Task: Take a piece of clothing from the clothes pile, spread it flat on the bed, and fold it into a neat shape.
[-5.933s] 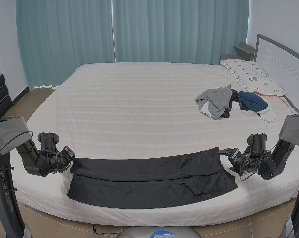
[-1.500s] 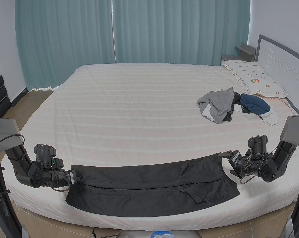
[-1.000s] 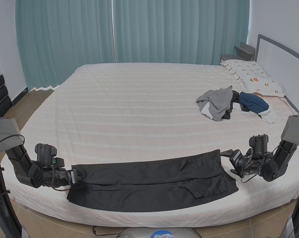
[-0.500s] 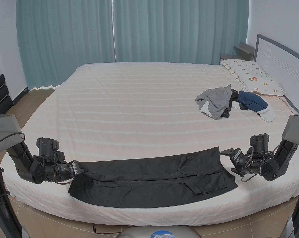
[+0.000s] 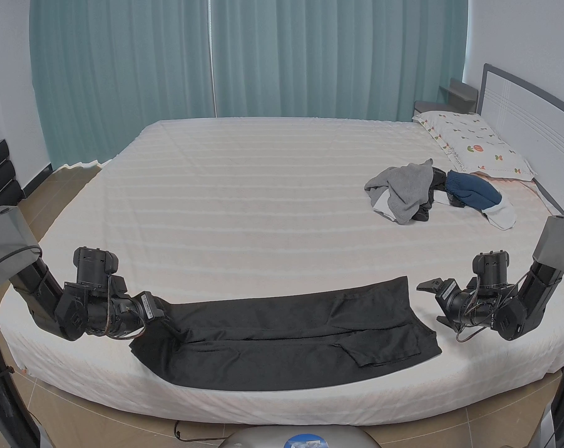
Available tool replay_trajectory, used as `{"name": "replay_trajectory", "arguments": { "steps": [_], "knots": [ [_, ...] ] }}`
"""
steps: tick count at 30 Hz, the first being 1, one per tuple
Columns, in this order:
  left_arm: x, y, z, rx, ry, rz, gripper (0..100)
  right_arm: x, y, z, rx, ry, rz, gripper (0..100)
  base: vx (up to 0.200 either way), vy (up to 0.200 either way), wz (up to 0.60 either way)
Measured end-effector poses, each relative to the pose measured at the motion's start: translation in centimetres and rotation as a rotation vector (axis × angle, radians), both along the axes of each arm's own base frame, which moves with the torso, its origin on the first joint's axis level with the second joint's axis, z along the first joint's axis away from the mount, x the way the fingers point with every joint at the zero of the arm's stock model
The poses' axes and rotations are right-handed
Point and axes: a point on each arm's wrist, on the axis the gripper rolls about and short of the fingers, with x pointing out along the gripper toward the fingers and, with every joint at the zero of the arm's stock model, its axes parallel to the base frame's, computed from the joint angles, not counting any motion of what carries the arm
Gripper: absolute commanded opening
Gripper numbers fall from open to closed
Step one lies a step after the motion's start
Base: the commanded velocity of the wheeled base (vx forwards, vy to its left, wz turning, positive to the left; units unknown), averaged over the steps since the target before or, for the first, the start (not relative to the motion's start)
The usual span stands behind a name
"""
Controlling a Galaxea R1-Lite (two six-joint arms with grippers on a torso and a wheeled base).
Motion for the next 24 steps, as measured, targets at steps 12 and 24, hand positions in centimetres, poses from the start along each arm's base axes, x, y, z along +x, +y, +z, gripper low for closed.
{"name": "replay_trajectory", "arguments": {
  "steps": [12, 24],
  "knots": [
    [0.3, -3.1, 4.1, -0.044, 0.100, 0.024, 0, 0.0, -0.3, 0.2, 0.005, -0.007, -0.007, 100, 0.000, -0.200, 0.00],
    [1.7, -8.3, 7.8, -0.103, 0.151, -0.016, 0, 0.0, -0.3, 0.1, 0.005, -0.004, -0.005, 100, 0.000, -0.200, 0.00]
  ]
}}
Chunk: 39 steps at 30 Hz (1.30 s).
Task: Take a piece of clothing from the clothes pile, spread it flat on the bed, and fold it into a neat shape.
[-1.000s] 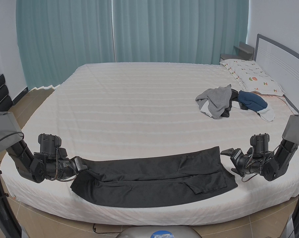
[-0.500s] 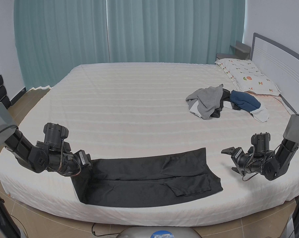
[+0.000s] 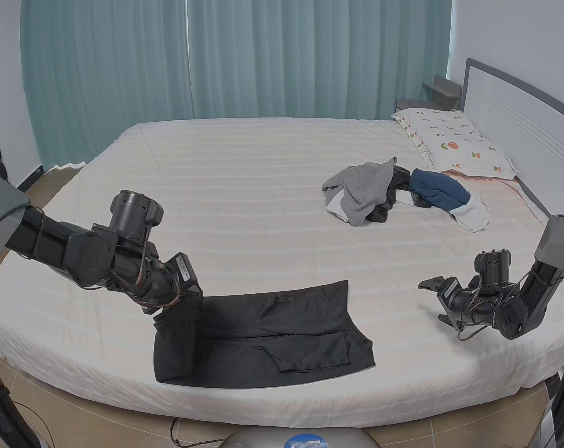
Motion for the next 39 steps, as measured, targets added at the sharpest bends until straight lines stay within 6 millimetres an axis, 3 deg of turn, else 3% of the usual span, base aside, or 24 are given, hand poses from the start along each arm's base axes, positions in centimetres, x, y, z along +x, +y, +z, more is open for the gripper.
{"name": "replay_trajectory", "arguments": {
  "steps": [13, 29, 30, 39],
  "knots": [
    [2.4, -5.3, -0.3, -0.026, 0.061, -0.052, 0, 0.0, 0.2, -0.1, 0.000, 0.003, 0.006, 100, 0.000, -0.200, 0.00],
    [4.6, -9.3, -3.2, -0.014, 0.091, -0.048, 0, 0.0, 0.3, -0.3, -0.001, 0.007, 0.011, 100, 0.000, 0.000, 0.00],
    [4.8, -9.3, -3.4, -0.007, 0.088, -0.040, 100, 0.0, 0.3, -0.3, -0.001, 0.007, 0.011, 100, 0.000, 0.000, 0.00],
    [5.0, -9.6, -4.1, 0.006, 0.094, -0.032, 100, 0.0, 0.3, -0.3, -0.002, 0.008, 0.011, 100, 0.000, 0.000, 0.00]
  ]
}}
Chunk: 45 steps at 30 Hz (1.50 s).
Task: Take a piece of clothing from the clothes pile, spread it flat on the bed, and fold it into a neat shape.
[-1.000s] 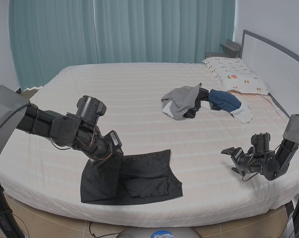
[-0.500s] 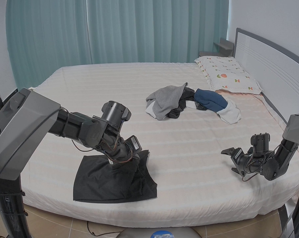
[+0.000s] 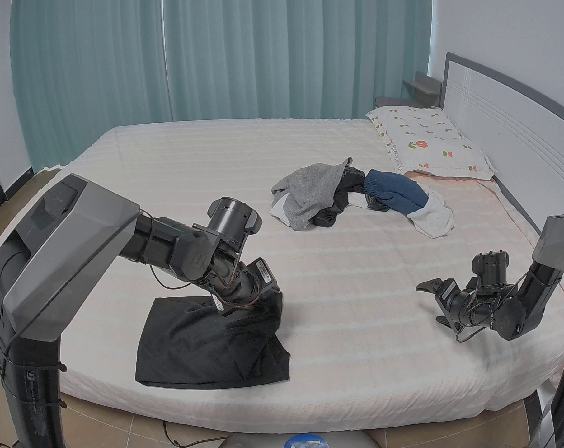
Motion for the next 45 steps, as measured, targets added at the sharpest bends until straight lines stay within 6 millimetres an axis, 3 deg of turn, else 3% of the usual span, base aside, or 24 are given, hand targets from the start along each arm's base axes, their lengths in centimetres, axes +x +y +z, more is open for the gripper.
{"name": "replay_trajectory", "arguments": {
  "steps": [10, 16, 24, 28, 35, 39, 45],
  "knots": [
    [-1.2, 0.9, 1.6, -0.021, -0.006, 0.016, 100, -0.1, 0.0, 0.0, -0.001, 0.002, 0.002, 100, 0.000, 0.000, 0.00],
    [-2.0, 3.6, 2.0, -0.020, 0.020, 0.070, 100, -0.2, 0.7, 0.0, -0.006, 0.003, 0.021, 100, 0.000, 0.000, 0.00],
    [-2.7, 7.3, 1.3, -0.085, 0.084, 0.159, 100, -1.1, 2.8, 0.8, -0.018, -0.016, 0.085, 100, 0.000, 0.200, 0.00],
    [-3.4, 9.5, 0.3, -0.131, 0.085, 0.188, 100, -1.9, 4.9, 1.5, -0.048, -0.018, 0.136, 100, 0.000, 0.200, 0.00],
    [-4.8, 13.2, -1.2, -0.179, 0.077, 0.255, 100, -3.6, 10.6, 2.2, -0.183, 0.001, 0.280, 100, 0.000, 0.200, 0.00],
    [-5.2, 14.4, -1.6, -0.195, 0.084, 0.278, 100, -4.2, 13.4, 2.6, -0.242, 0.019, 0.350, 100, 0.000, 0.200, 0.00],
    [-5.5, 15.6, -2.0, -0.243, 0.113, 0.274, 100, -3.9, 15.7, 3.0, -0.333, -0.014, 0.388, 100, 0.000, 0.200, 0.00]
  ]
}}
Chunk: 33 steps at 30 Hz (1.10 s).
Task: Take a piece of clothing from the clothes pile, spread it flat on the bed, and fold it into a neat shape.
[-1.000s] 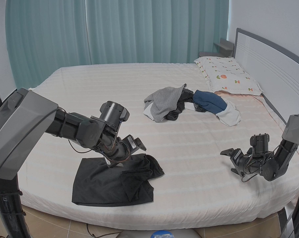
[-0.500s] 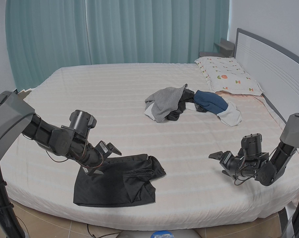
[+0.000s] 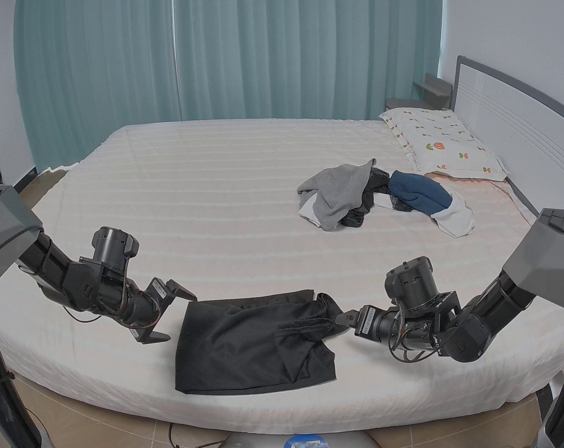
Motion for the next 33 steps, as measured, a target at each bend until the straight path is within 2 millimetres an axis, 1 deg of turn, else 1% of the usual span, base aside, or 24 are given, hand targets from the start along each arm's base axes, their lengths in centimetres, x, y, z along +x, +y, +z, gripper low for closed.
{"name": "replay_trajectory", "arguments": {
  "steps": [4, 10, 13, 17, 20, 22, 26, 31, 33],
  "knots": [
    [0.0, 0.5, -0.3, -0.005, 0.007, 0.009, 100, 0.1, 0.9, 0.2, -0.033, 0.000, 0.012, 100, 0.000, 0.200, 0.00],
    [0.0, 0.8, -0.5, -0.001, 0.014, 0.014, 100, 0.4, 1.9, 0.9, -0.083, 0.003, 0.011, 100, 0.000, 0.200, 0.00],
    [0.0, 0.8, -0.6, 0.003, 0.016, 0.018, 100, 0.6, 2.3, 1.1, -0.133, -0.015, 0.023, 100, 0.000, 0.000, 0.00],
    [0.0, 0.8, -0.7, 0.007, 0.018, 0.021, 100, 0.5, 2.4, 0.7, -0.205, -0.013, 0.029, 100, 0.000, 0.000, 0.00],
    [-0.1, 0.8, -0.7, 0.007, 0.022, 0.018, 100, 0.5, 2.3, 0.0, -0.282, -0.007, 0.036, 100, 0.000, 0.000, 0.00],
    [-0.1, 0.8, -0.8, 0.008, 0.025, 0.019, 100, 0.6, 2.0, -1.0, -0.345, 0.004, 0.036, 100, 0.000, 0.000, 0.00],
    [-0.1, 0.7, -0.8, 0.008, 0.018, 0.018, 100, 0.6, 1.5, -1.7, -0.377, 0.023, 0.032, 100, 0.000, 0.000, 0.00],
    [0.0, 0.8, -0.8, 0.006, -0.005, 0.020, 100, 0.3, 0.2, -2.3, -0.414, 0.052, 0.026, 100, 0.000, 0.000, 0.00],
    [-0.1, 0.7, -0.9, 0.005, -0.009, 0.019, 100, 0.0, -0.7, -2.4, -0.428, 0.068, 0.019, 100, 0.000, 0.000, 0.00]
  ]
}}
